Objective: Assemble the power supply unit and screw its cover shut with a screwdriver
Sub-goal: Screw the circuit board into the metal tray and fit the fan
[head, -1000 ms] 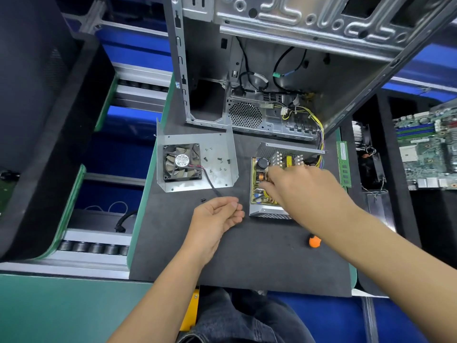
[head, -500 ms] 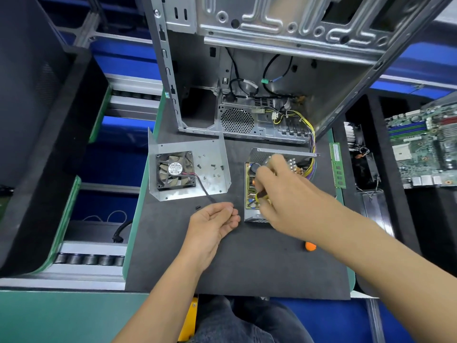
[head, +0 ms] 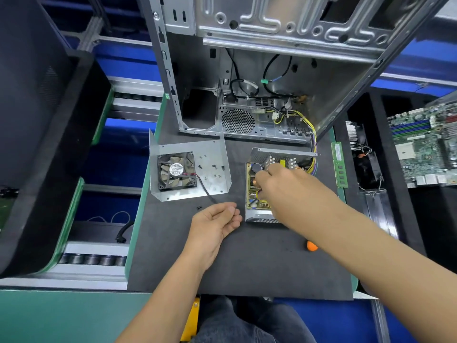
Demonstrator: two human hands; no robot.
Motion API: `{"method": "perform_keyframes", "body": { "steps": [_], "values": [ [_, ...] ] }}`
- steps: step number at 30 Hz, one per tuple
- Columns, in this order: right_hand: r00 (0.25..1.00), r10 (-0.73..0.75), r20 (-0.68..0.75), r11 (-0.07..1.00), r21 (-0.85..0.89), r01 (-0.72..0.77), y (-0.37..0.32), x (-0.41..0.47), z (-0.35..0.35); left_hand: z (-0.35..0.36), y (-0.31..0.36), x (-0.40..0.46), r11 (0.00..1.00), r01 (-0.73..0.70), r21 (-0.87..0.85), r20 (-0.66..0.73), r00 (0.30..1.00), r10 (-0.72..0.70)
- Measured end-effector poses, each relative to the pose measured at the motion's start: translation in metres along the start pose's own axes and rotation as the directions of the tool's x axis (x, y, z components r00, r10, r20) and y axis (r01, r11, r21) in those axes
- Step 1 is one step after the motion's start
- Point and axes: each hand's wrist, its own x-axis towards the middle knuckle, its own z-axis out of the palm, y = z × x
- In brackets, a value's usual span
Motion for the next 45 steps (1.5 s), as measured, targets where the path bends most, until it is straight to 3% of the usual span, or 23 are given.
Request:
{"method": "perform_keyframes", "body": {
  "steps": [4,6,9,13,16,18,20,22,25,31,41,45],
  "values": [
    [0.997,0.054,-0.055,0.999,0.009,-0.053,-0.002,0.004,0.001,0.002,0.000,0.000,1.000,0.006,-0.002,-0.014,1.000,-0.006],
    [0.992,0.078,-0.104,0.993,0.098,-0.068,0.002,0.000,0.004,0.004,0.000,-0.001,1.000,0.006,-0.003,-0.020,1.000,-0.006],
    [0.995,0.023,-0.097,0.955,0.297,0.007,0.007,-0.009,0.008,0.005,0.000,-0.002,1.000,0.004,0.002,-0.023,1.000,-0.004],
    [0.992,-0.038,-0.120,0.966,0.251,0.067,0.011,-0.010,0.011,0.006,0.002,-0.004,1.000,0.007,0.007,-0.032,0.999,-0.007],
    [0.980,-0.031,-0.198,0.928,0.359,0.102,0.017,-0.014,0.009,0.007,0.003,-0.007,1.000,0.012,-0.003,-0.026,1.000,-0.012],
    [0.938,0.073,-0.338,0.846,0.519,0.122,0.023,-0.024,0.005,0.007,0.005,-0.007,0.999,0.016,-0.041,-0.018,1.000,-0.017],
    [0.895,0.260,-0.363,0.711,0.699,0.076,0.030,-0.032,0.003,0.009,0.008,-0.008,0.994,0.028,-0.109,-0.005,1.000,-0.029],
    [0.886,0.414,-0.208,0.481,0.876,-0.019,0.037,-0.037,0.008,0.011,0.011,-0.008,0.980,0.047,-0.192,0.020,0.999,-0.044],
    [0.896,0.443,0.043,0.173,0.976,-0.133,0.044,-0.041,0.030,0.016,0.014,-0.009,0.961,0.064,-0.270,0.073,0.996,-0.046],
    [0.843,0.517,0.148,-0.072,0.989,-0.129,0.040,-0.044,0.059,0.021,0.017,-0.011,0.950,0.066,-0.305,0.104,0.994,-0.036],
    [0.827,0.540,0.158,-0.084,0.987,-0.134,0.037,-0.044,0.068,0.026,0.018,-0.012,0.971,0.023,-0.237,0.087,0.996,-0.003],
    [0.837,0.529,0.138,-0.024,0.989,-0.148,0.035,-0.045,0.066,0.026,0.015,-0.010,0.983,-0.024,-0.180,0.059,0.998,0.035]
  ]
}}
